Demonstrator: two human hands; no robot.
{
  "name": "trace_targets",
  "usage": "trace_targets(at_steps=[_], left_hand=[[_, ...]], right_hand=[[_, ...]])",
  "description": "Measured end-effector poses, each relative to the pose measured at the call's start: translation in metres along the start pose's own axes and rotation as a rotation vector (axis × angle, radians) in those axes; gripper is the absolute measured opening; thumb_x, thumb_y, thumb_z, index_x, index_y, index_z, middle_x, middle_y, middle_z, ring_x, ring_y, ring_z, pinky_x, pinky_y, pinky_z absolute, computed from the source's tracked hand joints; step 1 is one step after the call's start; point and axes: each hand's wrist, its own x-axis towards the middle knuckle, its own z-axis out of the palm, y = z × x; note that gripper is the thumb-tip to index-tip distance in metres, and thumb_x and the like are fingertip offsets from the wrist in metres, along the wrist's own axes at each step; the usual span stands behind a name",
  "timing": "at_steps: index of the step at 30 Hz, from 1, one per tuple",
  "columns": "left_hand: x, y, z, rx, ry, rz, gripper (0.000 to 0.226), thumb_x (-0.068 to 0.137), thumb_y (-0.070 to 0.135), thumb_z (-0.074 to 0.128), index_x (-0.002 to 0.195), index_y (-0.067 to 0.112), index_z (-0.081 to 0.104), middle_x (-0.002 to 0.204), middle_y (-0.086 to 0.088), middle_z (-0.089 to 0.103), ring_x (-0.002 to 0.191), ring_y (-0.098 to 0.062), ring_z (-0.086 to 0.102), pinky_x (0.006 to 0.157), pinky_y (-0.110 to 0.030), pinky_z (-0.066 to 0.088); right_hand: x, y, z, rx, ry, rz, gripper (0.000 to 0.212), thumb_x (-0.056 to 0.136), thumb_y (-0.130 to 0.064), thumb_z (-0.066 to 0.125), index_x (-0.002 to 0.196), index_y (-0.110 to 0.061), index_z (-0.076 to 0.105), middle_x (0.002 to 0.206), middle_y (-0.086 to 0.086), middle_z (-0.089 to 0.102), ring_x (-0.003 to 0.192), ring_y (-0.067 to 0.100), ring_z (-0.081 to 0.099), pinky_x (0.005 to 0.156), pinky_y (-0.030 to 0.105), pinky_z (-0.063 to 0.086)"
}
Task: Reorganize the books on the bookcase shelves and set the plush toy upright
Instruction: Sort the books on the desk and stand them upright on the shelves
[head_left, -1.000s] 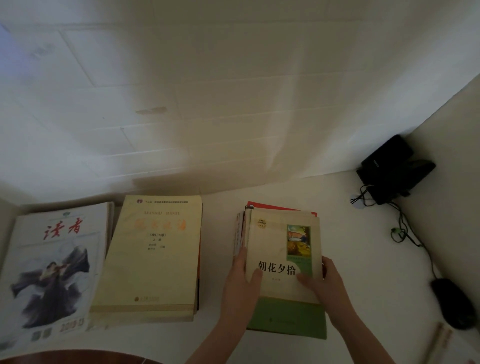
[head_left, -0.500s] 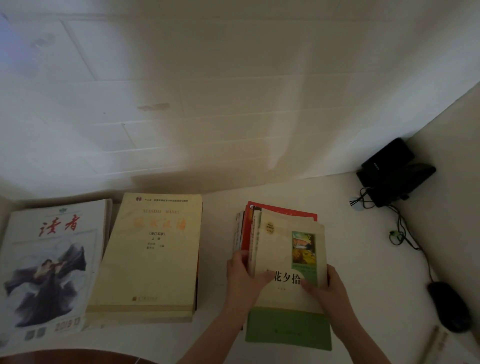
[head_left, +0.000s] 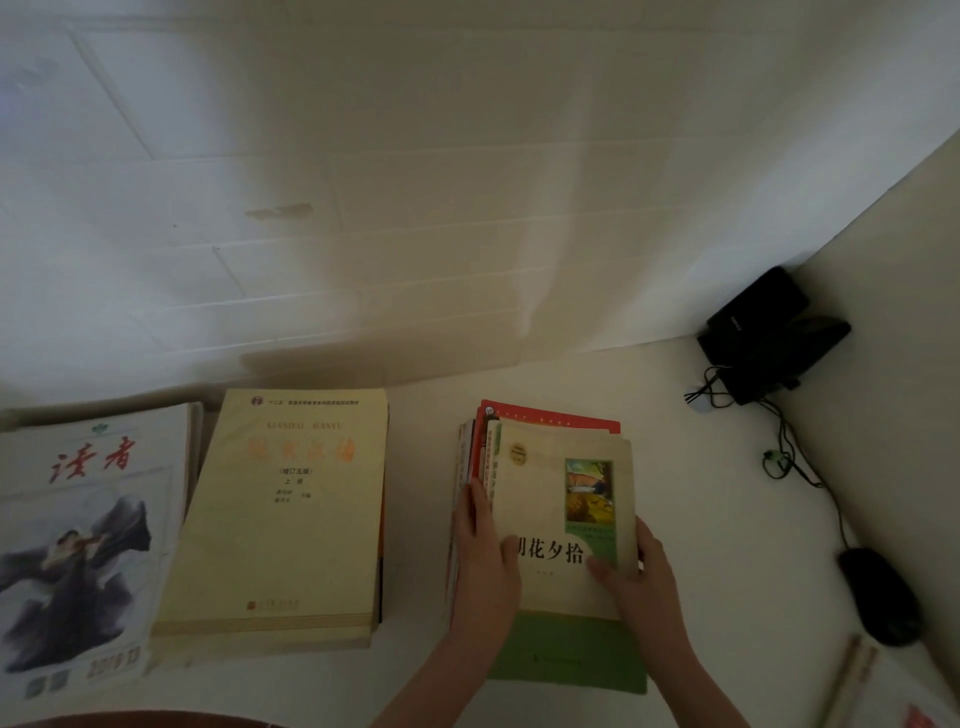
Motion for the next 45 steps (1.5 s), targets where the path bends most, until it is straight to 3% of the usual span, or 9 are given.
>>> trace_targets(at_steps=[4,8,12,17,22,27,32,35,45], left_hand=[[-0.001,-0.007,0.001,0.078,0.078,0.17,0.078,0.096,0.014,0.049,0.143,0.028,-0.013,0.155,0.007,-0.019,0.143,-0.014,-0.016,0.119,-0.036,-0.002],[-0.008,0.007,-0.003,-0.33,-0.048,0.12,0.062,0.094,0.014,0.052,0.141,0.039,0.02,0.15,0.008,0.03,0.135,-0.012,0.035,0.097,-0.028,0.049],[-0.01,0.021,-0.024,-0.611,-0.072,0.125,0.047,0.09,0.004,0.056,0.124,0.034,0.043,0.129,0.007,0.055,0.118,-0.018,0.056,0.079,-0.026,0.056],[-0.019,0.064,-0.059,-0.747,-0.241,0.315,0.045,0.084,0.017,0.061,0.125,0.025,0.045,0.123,0.001,0.061,0.111,-0.022,0.06,0.078,-0.033,0.056],[-0.004,0.067,-0.073,-0.568,-0.195,0.419,0.042,0.085,0.029,0.058,0.121,0.041,0.04,0.119,0.003,0.054,0.106,-0.015,0.059,0.075,-0.027,0.054],[-0.006,0.046,-0.06,-0.421,-0.086,0.284,0.043,0.086,0.013,0.064,0.113,0.034,0.038,0.11,0.022,0.053,0.102,0.01,0.055,0.073,-0.016,0.052],[-0.003,0.049,-0.055,-0.367,-0.014,0.231,0.034,0.089,0.013,0.061,0.107,0.034,0.041,0.107,0.012,0.056,0.094,0.01,0.057,0.07,-0.014,0.05],[-0.008,0.059,-0.061,-0.365,0.034,0.228,0.036,0.09,0.014,0.06,0.109,0.038,0.042,0.104,0.016,0.059,0.093,0.008,0.057,0.07,-0.016,0.05],[0.004,0.065,-0.211,0.045,0.257,-0.015,0.038,0.09,0.029,0.059,0.125,0.018,0.05,0.08,0.015,0.058,0.068,0.001,0.055,0.052,-0.016,0.038]], right_hand=[[-0.001,0.003,0.001,0.024,0.003,-0.012,0.06,0.084,-0.011,0.069,0.137,-0.019,0.042,0.124,0.006,0.054,0.105,0.022,0.053,0.082,0.037,0.049],[-0.002,0.008,-0.001,0.038,0.026,-0.016,0.059,0.082,-0.018,0.072,0.133,-0.025,0.044,0.134,0.005,0.045,0.119,0.029,0.049,0.091,0.051,0.05],[-0.01,0.0,-0.01,0.101,0.02,-0.092,0.062,0.081,-0.023,0.072,0.135,-0.028,0.043,0.146,-0.002,0.036,0.136,0.022,0.033,0.106,0.044,0.036],[-0.013,-0.05,-0.044,0.661,-0.182,-0.158,0.081,0.054,-0.016,0.088,0.121,-0.033,0.045,0.105,0.003,0.07,0.097,0.021,0.068,0.074,0.039,0.059],[-0.013,-0.071,-0.051,0.517,-0.192,-0.263,0.05,0.069,0.006,0.066,0.116,-0.006,0.054,0.108,0.008,0.071,0.1,0.027,0.067,0.072,0.031,0.057],[-0.015,-0.051,-0.027,0.421,-0.152,-0.257,0.034,0.086,0.008,0.057,0.11,-0.017,0.051,0.113,0.007,0.065,0.1,0.015,0.066,0.074,0.023,0.055],[-0.018,-0.042,-0.027,0.293,-0.159,-0.26,0.046,0.085,0.004,0.061,0.119,-0.023,0.045,0.121,0.001,0.061,0.112,0.014,0.059,0.092,0.041,0.052],[-0.024,-0.059,-0.03,0.199,-0.135,-0.298,0.047,0.088,0.002,0.058,0.112,-0.035,0.042,0.114,-0.011,0.058,0.105,0.001,0.058,0.081,0.021,0.051],[-0.053,-0.164,0.059,0.221,-0.581,-0.135,0.036,0.093,-0.017,0.056,0.125,-0.021,0.039,0.122,-0.005,0.06,0.108,0.013,0.062,0.08,0.027,0.056]])
